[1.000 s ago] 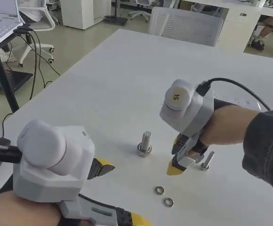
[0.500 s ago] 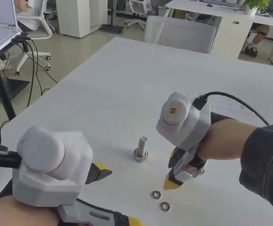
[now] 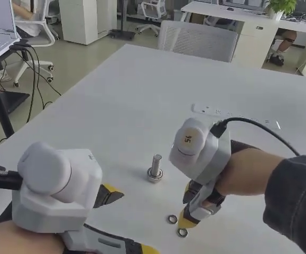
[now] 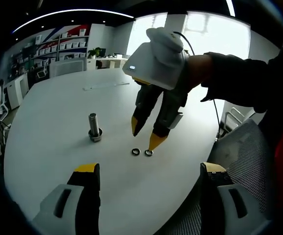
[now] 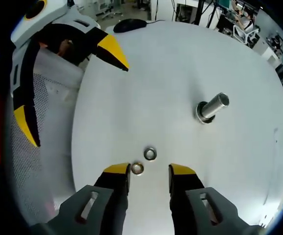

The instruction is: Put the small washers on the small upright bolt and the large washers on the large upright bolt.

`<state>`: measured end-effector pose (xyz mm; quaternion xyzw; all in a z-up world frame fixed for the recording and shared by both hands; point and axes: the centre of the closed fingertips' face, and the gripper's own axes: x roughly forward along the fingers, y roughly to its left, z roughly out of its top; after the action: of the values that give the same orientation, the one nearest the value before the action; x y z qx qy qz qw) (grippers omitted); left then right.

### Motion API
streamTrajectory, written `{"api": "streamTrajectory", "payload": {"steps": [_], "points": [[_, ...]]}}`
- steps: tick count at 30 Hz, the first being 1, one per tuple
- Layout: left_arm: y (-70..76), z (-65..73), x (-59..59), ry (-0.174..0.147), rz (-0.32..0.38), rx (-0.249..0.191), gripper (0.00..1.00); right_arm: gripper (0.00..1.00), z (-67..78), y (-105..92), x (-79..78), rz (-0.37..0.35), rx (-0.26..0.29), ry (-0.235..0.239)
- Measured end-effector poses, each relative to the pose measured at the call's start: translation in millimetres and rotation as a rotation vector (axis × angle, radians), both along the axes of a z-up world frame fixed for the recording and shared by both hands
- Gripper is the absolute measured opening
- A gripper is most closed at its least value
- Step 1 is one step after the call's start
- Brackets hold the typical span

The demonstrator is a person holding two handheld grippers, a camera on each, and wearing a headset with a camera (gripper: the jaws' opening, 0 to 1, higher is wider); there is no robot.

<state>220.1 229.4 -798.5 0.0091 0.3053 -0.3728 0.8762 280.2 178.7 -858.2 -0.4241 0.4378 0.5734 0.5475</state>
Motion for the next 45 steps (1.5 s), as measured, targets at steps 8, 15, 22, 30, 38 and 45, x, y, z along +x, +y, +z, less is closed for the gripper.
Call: {"api": "streamTrajectory", "payload": {"steps": [8,15,22,30,38,45], "points": [[-1.0,0.9,-0.2,-0.004,-0.002,0.0,0.84,0.33,1.4,4.2,-4.5,0.006,0.011,-0.003],[-0.6,1.5,0.2,-0.008,-0.002,-0.003,0.84,0.28,-3.2,10.1,-4.7,0.01,0.013,-0.01],[-1.6,1.6,-0.8,-0.006,-0.006,-0.005,0.84,0.24,-9.6,12.0,-2.9,0.011,0.003,-0.017],[-1.9,2.4,-1.4,-0.008,-0.007,-0.005,0.84,0.21,-17.3,11.4,-0.2,0.01,-0.013,-0.029],[-2.1,2.6,-2.5,-0.008,-0.007,-0.008,0.84,0.2,-22.2,11.8,-1.0,0.012,-0.02,-0.029],[-1.5,2.8,-2.5,-0.008,-0.004,-0.011,0.83,0.19,-22.6,13.9,-0.4,0.034,-0.027,-0.057]]}}
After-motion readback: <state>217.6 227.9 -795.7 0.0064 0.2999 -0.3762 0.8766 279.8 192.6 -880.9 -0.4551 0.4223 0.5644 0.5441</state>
